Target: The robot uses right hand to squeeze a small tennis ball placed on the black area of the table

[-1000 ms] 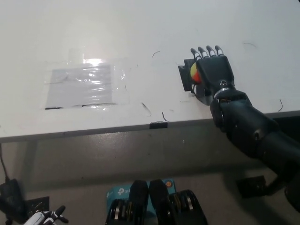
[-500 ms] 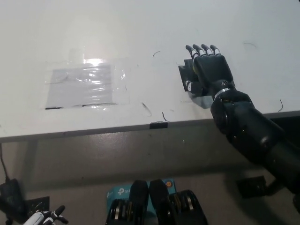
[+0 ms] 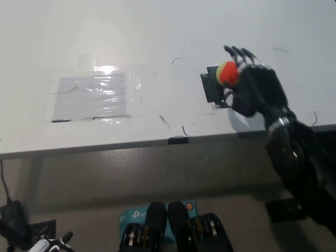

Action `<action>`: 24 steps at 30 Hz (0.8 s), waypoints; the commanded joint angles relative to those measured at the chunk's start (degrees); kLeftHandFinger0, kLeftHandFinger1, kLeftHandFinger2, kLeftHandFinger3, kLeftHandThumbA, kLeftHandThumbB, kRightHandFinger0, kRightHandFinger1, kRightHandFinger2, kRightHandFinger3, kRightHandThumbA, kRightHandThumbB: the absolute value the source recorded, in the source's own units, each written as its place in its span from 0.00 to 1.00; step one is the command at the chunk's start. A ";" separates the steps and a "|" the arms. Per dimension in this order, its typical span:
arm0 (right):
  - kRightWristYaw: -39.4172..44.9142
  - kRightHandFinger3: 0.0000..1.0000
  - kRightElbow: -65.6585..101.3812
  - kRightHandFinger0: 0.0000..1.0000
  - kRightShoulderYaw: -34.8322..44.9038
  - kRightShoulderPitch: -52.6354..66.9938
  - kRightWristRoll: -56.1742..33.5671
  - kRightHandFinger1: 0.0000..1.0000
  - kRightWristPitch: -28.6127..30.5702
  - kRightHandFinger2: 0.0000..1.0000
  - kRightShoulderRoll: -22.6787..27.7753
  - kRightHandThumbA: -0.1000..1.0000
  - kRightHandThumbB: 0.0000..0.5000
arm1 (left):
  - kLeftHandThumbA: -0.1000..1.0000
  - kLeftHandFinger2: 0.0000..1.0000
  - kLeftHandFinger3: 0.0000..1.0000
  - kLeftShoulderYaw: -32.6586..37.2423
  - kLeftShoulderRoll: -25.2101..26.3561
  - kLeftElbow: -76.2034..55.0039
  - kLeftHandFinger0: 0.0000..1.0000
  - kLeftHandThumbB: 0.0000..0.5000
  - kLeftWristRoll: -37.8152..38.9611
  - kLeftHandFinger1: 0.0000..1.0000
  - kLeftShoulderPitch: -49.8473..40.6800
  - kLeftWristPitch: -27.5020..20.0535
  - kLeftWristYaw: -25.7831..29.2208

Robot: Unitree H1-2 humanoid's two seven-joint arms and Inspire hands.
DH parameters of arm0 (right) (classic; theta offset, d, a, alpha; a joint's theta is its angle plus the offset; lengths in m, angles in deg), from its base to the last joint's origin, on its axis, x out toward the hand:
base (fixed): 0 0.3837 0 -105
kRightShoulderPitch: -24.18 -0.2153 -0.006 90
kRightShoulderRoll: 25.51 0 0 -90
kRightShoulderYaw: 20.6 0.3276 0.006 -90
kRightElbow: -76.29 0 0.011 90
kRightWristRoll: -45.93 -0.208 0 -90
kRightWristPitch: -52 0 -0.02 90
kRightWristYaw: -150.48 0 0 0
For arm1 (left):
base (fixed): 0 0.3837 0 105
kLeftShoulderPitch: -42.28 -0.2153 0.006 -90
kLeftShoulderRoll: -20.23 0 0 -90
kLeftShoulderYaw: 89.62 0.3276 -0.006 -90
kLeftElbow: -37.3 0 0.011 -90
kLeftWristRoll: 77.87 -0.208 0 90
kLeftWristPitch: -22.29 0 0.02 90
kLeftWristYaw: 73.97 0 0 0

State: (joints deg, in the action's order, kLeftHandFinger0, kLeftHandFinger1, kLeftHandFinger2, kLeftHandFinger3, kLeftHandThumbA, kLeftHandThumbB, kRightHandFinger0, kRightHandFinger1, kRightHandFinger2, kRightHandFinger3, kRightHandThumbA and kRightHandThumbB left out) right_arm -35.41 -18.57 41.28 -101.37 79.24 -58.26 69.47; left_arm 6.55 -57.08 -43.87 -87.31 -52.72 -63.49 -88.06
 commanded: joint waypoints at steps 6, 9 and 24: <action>-2.49 0.97 14.29 0.57 21.31 20.18 -19.16 0.88 18.31 1.00 -1.21 0.15 0.30 | 1.00 0.37 0.54 -1.24 1.17 -0.30 0.20 0.99 0.19 0.16 -0.82 -0.73 -0.08; -2.32 0.96 14.71 0.54 26.48 24.43 -25.66 0.82 20.33 1.00 -4.41 0.20 0.36 | 1.00 0.34 0.53 -1.25 1.26 -0.19 0.19 1.00 0.19 0.15 -0.63 -1.34 -0.04; 1.54 0.98 2.93 0.57 39.92 35.02 -42.48 0.89 33.62 0.95 -15.87 0.14 0.29 | 1.00 0.38 0.51 -1.06 1.52 -0.11 0.21 1.00 -0.15 0.19 -0.38 -0.74 -0.20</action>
State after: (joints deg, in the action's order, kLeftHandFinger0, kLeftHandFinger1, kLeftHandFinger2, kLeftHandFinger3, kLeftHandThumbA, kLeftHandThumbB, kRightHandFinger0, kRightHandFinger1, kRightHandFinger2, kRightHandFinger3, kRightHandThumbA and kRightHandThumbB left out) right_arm -35.46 -12.27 75.03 -67.51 52.48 -40.89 56.52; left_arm 6.55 -57.13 -43.01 -87.32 -52.93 -63.50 -88.06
